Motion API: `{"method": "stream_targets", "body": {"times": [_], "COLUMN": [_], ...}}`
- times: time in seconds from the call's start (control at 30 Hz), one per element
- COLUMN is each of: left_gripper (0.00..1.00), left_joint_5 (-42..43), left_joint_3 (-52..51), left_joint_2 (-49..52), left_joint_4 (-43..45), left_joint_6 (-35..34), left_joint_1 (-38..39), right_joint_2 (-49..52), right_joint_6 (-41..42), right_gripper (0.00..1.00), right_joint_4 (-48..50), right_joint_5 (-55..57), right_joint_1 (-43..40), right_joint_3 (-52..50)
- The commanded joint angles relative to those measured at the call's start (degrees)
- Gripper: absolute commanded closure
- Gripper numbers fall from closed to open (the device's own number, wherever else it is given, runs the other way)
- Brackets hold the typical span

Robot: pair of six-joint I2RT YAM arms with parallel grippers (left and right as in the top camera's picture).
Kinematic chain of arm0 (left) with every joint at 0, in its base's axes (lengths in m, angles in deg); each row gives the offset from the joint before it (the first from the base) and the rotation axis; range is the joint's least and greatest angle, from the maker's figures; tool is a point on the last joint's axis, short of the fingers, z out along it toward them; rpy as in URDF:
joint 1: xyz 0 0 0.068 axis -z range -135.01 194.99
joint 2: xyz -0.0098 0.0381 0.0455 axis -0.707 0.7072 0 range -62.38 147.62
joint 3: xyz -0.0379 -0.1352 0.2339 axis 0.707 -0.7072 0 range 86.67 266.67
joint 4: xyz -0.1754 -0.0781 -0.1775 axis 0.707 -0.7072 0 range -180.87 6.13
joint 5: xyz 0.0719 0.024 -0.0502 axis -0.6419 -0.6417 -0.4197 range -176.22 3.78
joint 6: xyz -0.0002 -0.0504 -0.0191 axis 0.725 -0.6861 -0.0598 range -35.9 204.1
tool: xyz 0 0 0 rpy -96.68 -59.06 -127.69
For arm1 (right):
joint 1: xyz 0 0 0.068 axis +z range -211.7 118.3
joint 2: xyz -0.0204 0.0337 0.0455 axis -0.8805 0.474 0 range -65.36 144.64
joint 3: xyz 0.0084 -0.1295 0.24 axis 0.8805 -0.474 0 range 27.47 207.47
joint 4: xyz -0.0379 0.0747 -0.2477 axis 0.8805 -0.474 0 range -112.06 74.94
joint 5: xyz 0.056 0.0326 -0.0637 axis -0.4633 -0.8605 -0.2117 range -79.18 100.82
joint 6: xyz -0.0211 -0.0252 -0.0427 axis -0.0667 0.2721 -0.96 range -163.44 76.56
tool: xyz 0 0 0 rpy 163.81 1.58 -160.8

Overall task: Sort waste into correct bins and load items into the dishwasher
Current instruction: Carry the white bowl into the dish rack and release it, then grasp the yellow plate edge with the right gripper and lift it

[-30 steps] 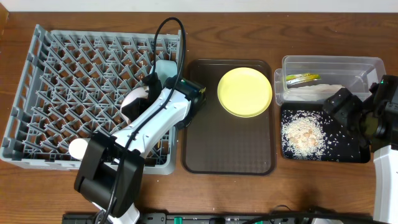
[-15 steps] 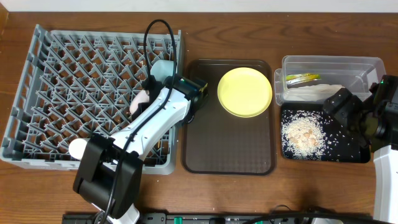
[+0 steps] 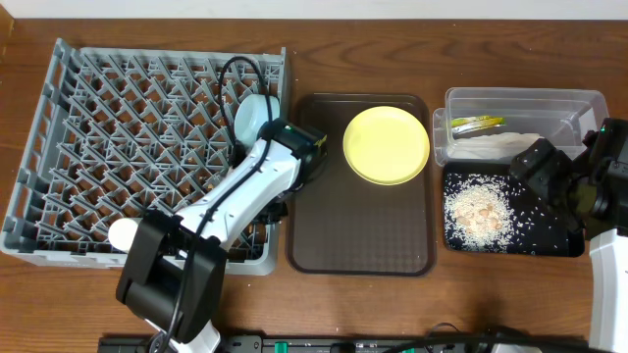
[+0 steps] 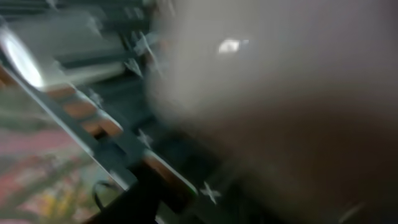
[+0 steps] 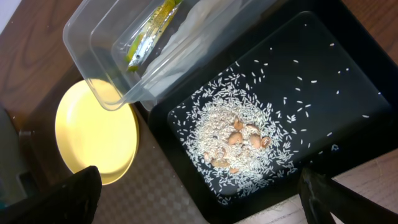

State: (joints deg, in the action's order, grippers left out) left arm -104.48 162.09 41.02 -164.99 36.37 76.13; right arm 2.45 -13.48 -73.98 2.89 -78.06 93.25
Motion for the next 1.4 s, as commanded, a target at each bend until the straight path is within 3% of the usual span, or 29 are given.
{"method": "stream_targets", "body": {"times": [0.0,0.37,0.63,1.03,1.37], "left_gripper": [0.44,0.39,0.33,0.25,0.24], "left_joint_5": [7.30,8.61,5.18,-0.98,-1.09], "left_joint_3": [-0.37,7.19,9.25,9.25,9.25], "left_joint_2": [0.66,-4.17,-14.67,-28.37,-33.92], "left_joint_4": [-0.42,0.79,9.09,19.15,14.29], "left_joint_6": [0.17,2.93,7.23,15.41,15.80], "left_joint_1": [-0.39,2.93,2.54,-5.68,-16.68], "right_joint_2": [-0.31,-0.31,-0.31,-0.31,-0.31], "right_joint_6": [0.22,0.22,0.22,1.22,6.43], "right_gripper": [0.01,0.01,0.01,0.01,0.01], "right_joint_4": [-0.07,-0.07,-0.07,3.06,9.73], "right_joint_5": [-0.04,-0.04,-0.04,1.36,0.59], "right_joint_1": [-0.50,-0.50,-0.50,-0.50,-0.48], "right_joint_3": [0.15,0.15,0.15,0.15,0.15]}}
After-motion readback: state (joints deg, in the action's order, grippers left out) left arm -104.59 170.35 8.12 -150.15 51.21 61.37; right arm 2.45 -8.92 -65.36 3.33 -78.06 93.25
